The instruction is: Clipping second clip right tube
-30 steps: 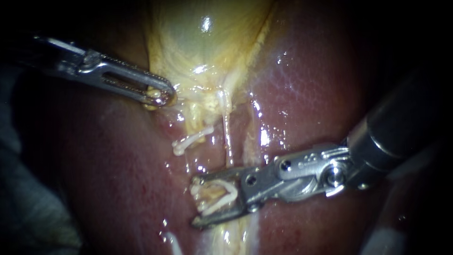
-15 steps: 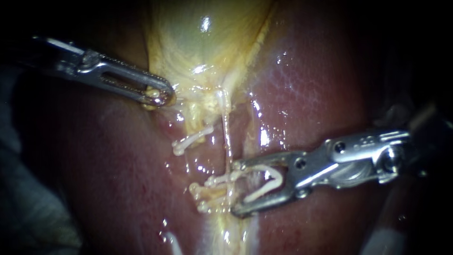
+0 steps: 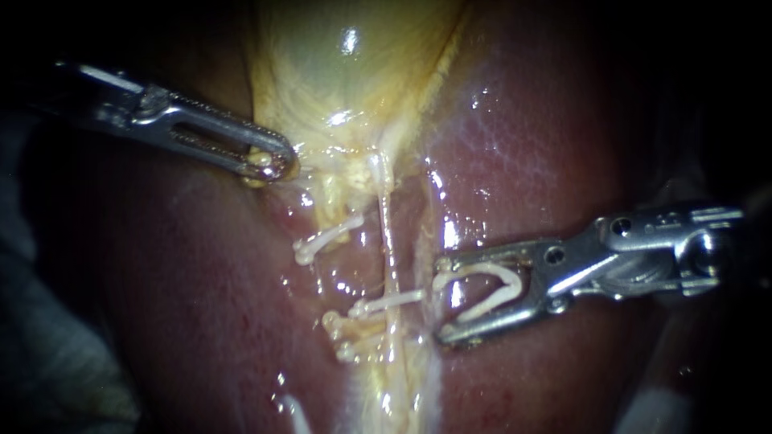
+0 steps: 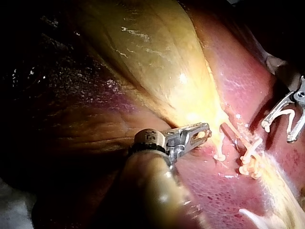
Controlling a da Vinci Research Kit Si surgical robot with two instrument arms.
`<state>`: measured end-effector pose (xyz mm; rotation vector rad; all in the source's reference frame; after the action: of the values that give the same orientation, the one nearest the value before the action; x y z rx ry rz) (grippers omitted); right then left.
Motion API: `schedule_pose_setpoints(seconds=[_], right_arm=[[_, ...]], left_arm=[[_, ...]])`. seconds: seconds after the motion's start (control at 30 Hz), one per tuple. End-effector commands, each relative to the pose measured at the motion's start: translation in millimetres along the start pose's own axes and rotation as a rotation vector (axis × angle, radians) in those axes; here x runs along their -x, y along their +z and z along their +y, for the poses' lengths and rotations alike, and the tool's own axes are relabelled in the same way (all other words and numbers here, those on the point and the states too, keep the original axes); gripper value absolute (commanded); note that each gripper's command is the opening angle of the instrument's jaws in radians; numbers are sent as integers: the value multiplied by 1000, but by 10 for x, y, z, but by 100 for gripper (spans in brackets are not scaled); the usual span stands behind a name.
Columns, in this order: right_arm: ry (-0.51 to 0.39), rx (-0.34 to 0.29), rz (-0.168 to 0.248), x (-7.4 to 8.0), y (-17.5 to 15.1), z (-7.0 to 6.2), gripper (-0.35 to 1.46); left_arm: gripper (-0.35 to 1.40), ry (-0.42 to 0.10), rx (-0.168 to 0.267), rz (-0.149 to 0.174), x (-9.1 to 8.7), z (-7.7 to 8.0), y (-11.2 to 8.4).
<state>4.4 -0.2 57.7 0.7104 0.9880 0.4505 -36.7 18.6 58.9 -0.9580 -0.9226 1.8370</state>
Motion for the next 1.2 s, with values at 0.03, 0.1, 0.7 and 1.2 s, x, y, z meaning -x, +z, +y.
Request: schedule_pose_setpoints(seconds=[0.03, 0.1, 0.7, 1.2], right_arm=[[10, 1, -1, 1, 2, 4, 48], [34, 5, 0, 2, 4, 11, 48], [138, 32, 7, 15, 44, 47, 48], [137, 38, 20, 13, 64, 49, 49]], left_arm=[[-35, 0, 0, 0, 0, 0, 0], [-35, 0, 0, 0, 0, 0, 0], [-35, 0, 0, 0, 0, 0, 0], [-35, 0, 0, 0, 0, 0, 0]])
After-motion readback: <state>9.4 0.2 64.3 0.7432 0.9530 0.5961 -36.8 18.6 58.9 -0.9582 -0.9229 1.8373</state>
